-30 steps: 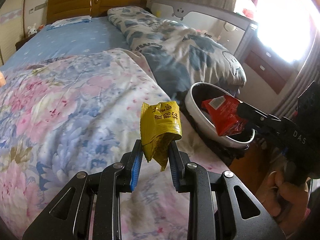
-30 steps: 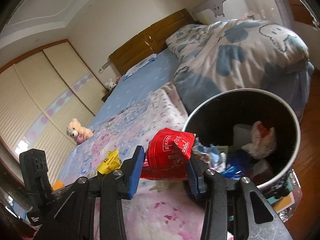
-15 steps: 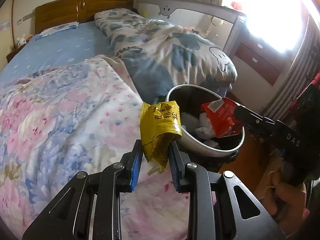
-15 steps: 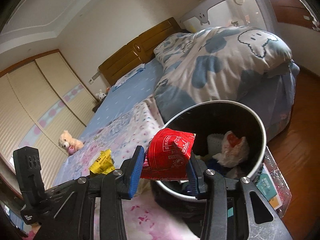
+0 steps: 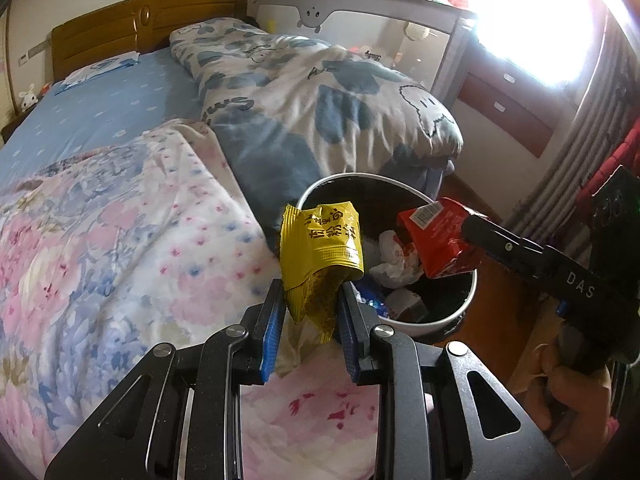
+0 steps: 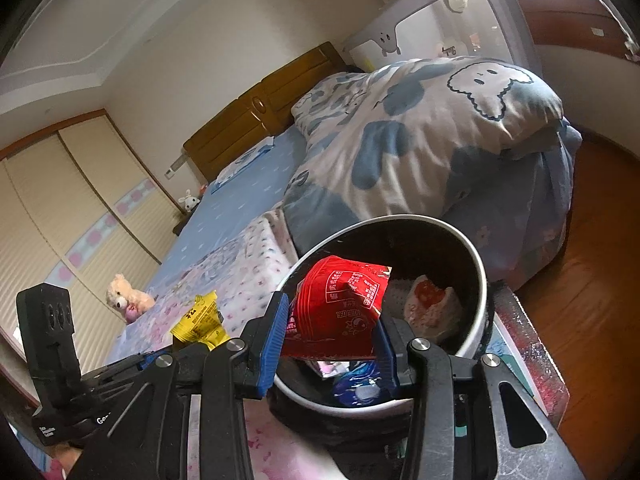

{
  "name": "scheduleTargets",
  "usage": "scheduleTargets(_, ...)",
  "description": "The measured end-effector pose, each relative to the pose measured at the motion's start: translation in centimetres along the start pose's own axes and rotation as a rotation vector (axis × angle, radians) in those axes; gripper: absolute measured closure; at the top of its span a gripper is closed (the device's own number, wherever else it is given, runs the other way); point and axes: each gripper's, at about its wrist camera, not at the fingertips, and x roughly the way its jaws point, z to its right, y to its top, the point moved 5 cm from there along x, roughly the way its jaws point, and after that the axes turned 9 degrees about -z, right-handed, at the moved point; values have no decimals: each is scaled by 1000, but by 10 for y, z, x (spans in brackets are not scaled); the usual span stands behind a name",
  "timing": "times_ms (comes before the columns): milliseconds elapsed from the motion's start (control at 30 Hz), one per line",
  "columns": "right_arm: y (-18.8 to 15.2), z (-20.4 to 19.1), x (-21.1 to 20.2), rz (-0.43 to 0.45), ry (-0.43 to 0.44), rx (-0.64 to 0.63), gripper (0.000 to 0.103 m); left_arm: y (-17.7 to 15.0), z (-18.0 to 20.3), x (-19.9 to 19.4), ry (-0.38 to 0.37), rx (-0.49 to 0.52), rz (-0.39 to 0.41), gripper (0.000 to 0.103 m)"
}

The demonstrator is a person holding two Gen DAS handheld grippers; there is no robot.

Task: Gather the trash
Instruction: 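Carry the yellow wrapper and red carton over the bin with both tools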

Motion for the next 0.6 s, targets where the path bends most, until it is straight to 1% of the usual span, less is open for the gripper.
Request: scheduleTargets(600, 15, 19, -1, 9, -14, 9, 62, 20, 20, 14, 9, 33, -4, 79)
